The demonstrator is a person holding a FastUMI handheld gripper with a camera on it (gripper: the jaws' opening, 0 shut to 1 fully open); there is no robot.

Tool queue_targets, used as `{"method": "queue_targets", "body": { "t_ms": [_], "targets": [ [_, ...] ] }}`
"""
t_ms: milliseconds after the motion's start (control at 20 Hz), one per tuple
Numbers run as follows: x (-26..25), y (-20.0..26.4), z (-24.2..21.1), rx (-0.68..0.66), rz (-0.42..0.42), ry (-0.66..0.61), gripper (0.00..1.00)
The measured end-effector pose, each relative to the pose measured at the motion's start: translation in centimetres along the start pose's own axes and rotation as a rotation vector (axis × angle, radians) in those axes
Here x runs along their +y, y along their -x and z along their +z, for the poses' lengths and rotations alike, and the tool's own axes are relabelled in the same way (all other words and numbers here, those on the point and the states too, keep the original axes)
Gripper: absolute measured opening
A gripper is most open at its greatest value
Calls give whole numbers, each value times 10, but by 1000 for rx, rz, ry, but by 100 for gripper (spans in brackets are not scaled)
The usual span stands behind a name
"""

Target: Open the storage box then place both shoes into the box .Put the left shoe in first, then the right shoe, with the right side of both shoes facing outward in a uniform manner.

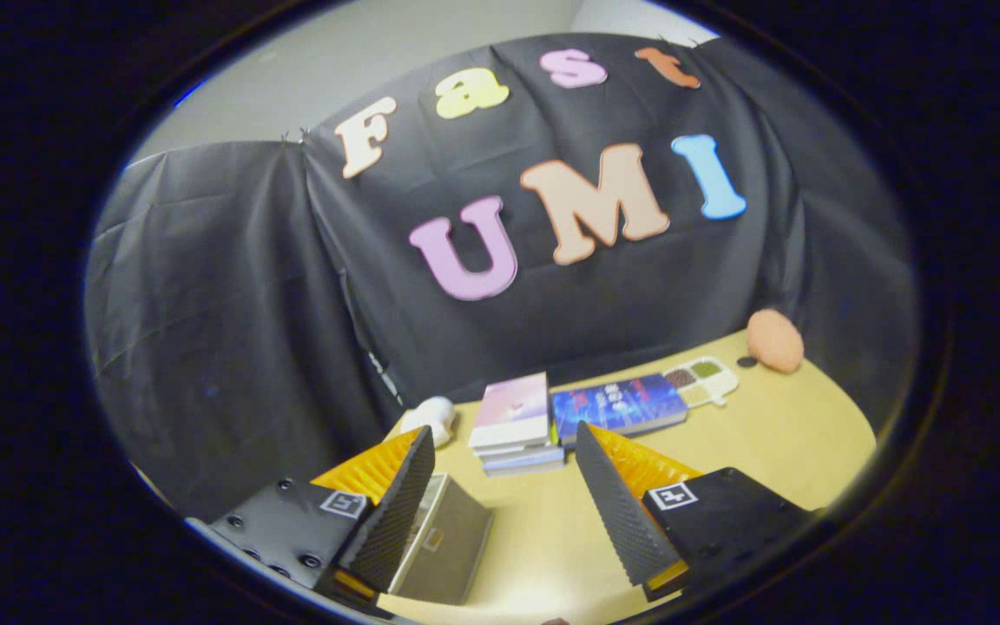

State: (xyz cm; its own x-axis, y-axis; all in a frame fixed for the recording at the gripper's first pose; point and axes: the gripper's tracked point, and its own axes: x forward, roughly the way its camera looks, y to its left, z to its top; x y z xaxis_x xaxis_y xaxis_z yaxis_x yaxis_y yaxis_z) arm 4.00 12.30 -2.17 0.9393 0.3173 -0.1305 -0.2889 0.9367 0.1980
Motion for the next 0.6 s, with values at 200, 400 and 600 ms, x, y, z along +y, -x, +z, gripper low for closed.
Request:
{"method": "queue_targets", "body": {
  "t_ms": [200, 400, 600],
  "targets": [
    [-32, 23, 38, -106, -22, 20, 100],
    [-64, 47, 67, -173, -47, 86, 100],
    [-94, 67, 82, -197, -71, 129, 100]
  ]
}}
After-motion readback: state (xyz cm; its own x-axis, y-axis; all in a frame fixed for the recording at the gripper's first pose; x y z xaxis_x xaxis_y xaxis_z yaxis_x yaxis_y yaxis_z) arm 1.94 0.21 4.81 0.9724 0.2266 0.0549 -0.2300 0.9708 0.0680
